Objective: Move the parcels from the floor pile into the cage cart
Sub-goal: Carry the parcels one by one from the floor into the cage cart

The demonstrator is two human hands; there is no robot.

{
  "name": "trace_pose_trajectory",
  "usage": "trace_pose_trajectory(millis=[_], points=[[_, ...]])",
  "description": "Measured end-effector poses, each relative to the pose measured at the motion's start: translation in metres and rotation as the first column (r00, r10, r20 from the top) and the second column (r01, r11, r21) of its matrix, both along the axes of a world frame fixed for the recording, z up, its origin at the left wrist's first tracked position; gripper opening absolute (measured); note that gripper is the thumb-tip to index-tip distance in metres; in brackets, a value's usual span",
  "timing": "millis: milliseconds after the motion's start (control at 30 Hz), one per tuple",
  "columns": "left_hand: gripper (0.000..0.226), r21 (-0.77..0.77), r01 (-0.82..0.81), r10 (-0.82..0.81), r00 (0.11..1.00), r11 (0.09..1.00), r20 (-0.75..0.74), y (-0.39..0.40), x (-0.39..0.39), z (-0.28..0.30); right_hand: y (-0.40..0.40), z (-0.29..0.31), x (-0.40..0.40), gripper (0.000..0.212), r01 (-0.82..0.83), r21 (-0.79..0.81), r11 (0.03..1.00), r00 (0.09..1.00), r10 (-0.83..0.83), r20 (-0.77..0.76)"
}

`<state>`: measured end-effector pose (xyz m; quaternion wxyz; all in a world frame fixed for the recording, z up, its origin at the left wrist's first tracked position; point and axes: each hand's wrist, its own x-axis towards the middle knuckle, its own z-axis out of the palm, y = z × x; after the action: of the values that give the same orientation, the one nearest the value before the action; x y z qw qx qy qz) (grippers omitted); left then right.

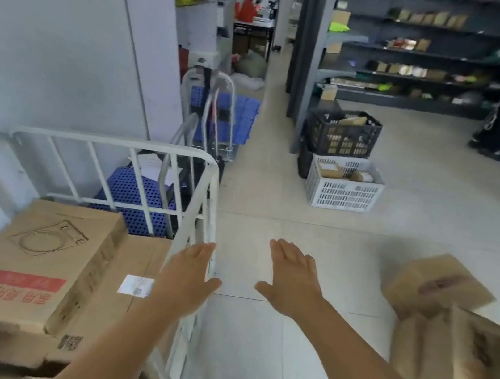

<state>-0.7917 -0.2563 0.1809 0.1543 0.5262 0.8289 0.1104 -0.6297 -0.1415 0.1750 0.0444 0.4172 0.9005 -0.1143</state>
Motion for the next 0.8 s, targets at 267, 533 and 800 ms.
trace_pose_trajectory(millis=[267, 533, 800], points=[[0.072, -0.024, 0.33, -0.33, 0.944, 0.944, -0.004, 0.088, 0.116, -0.01, 0.032, -0.014, 0.142, 0.086, 0.302, -0.019, 0.953, 0.953, -0.302, -0.002], [0.07, -0.055, 0.514, -0.515, 0.857, 0.856, 0.004, 0.156, 0.251, -0.021, 0.053, -0.033, 0.29, 0.085, 0.536, -0.059, 0.842, 0.843, -0.537, -0.02], [0.069, -0.092, 0.633, -0.631, 0.774, 0.769, 0.05, 0.214, 0.365, -0.036, 0.073, -0.051, 0.413, 0.086, 0.707, -0.095, 0.7, 0.702, -0.712, -0.015]])
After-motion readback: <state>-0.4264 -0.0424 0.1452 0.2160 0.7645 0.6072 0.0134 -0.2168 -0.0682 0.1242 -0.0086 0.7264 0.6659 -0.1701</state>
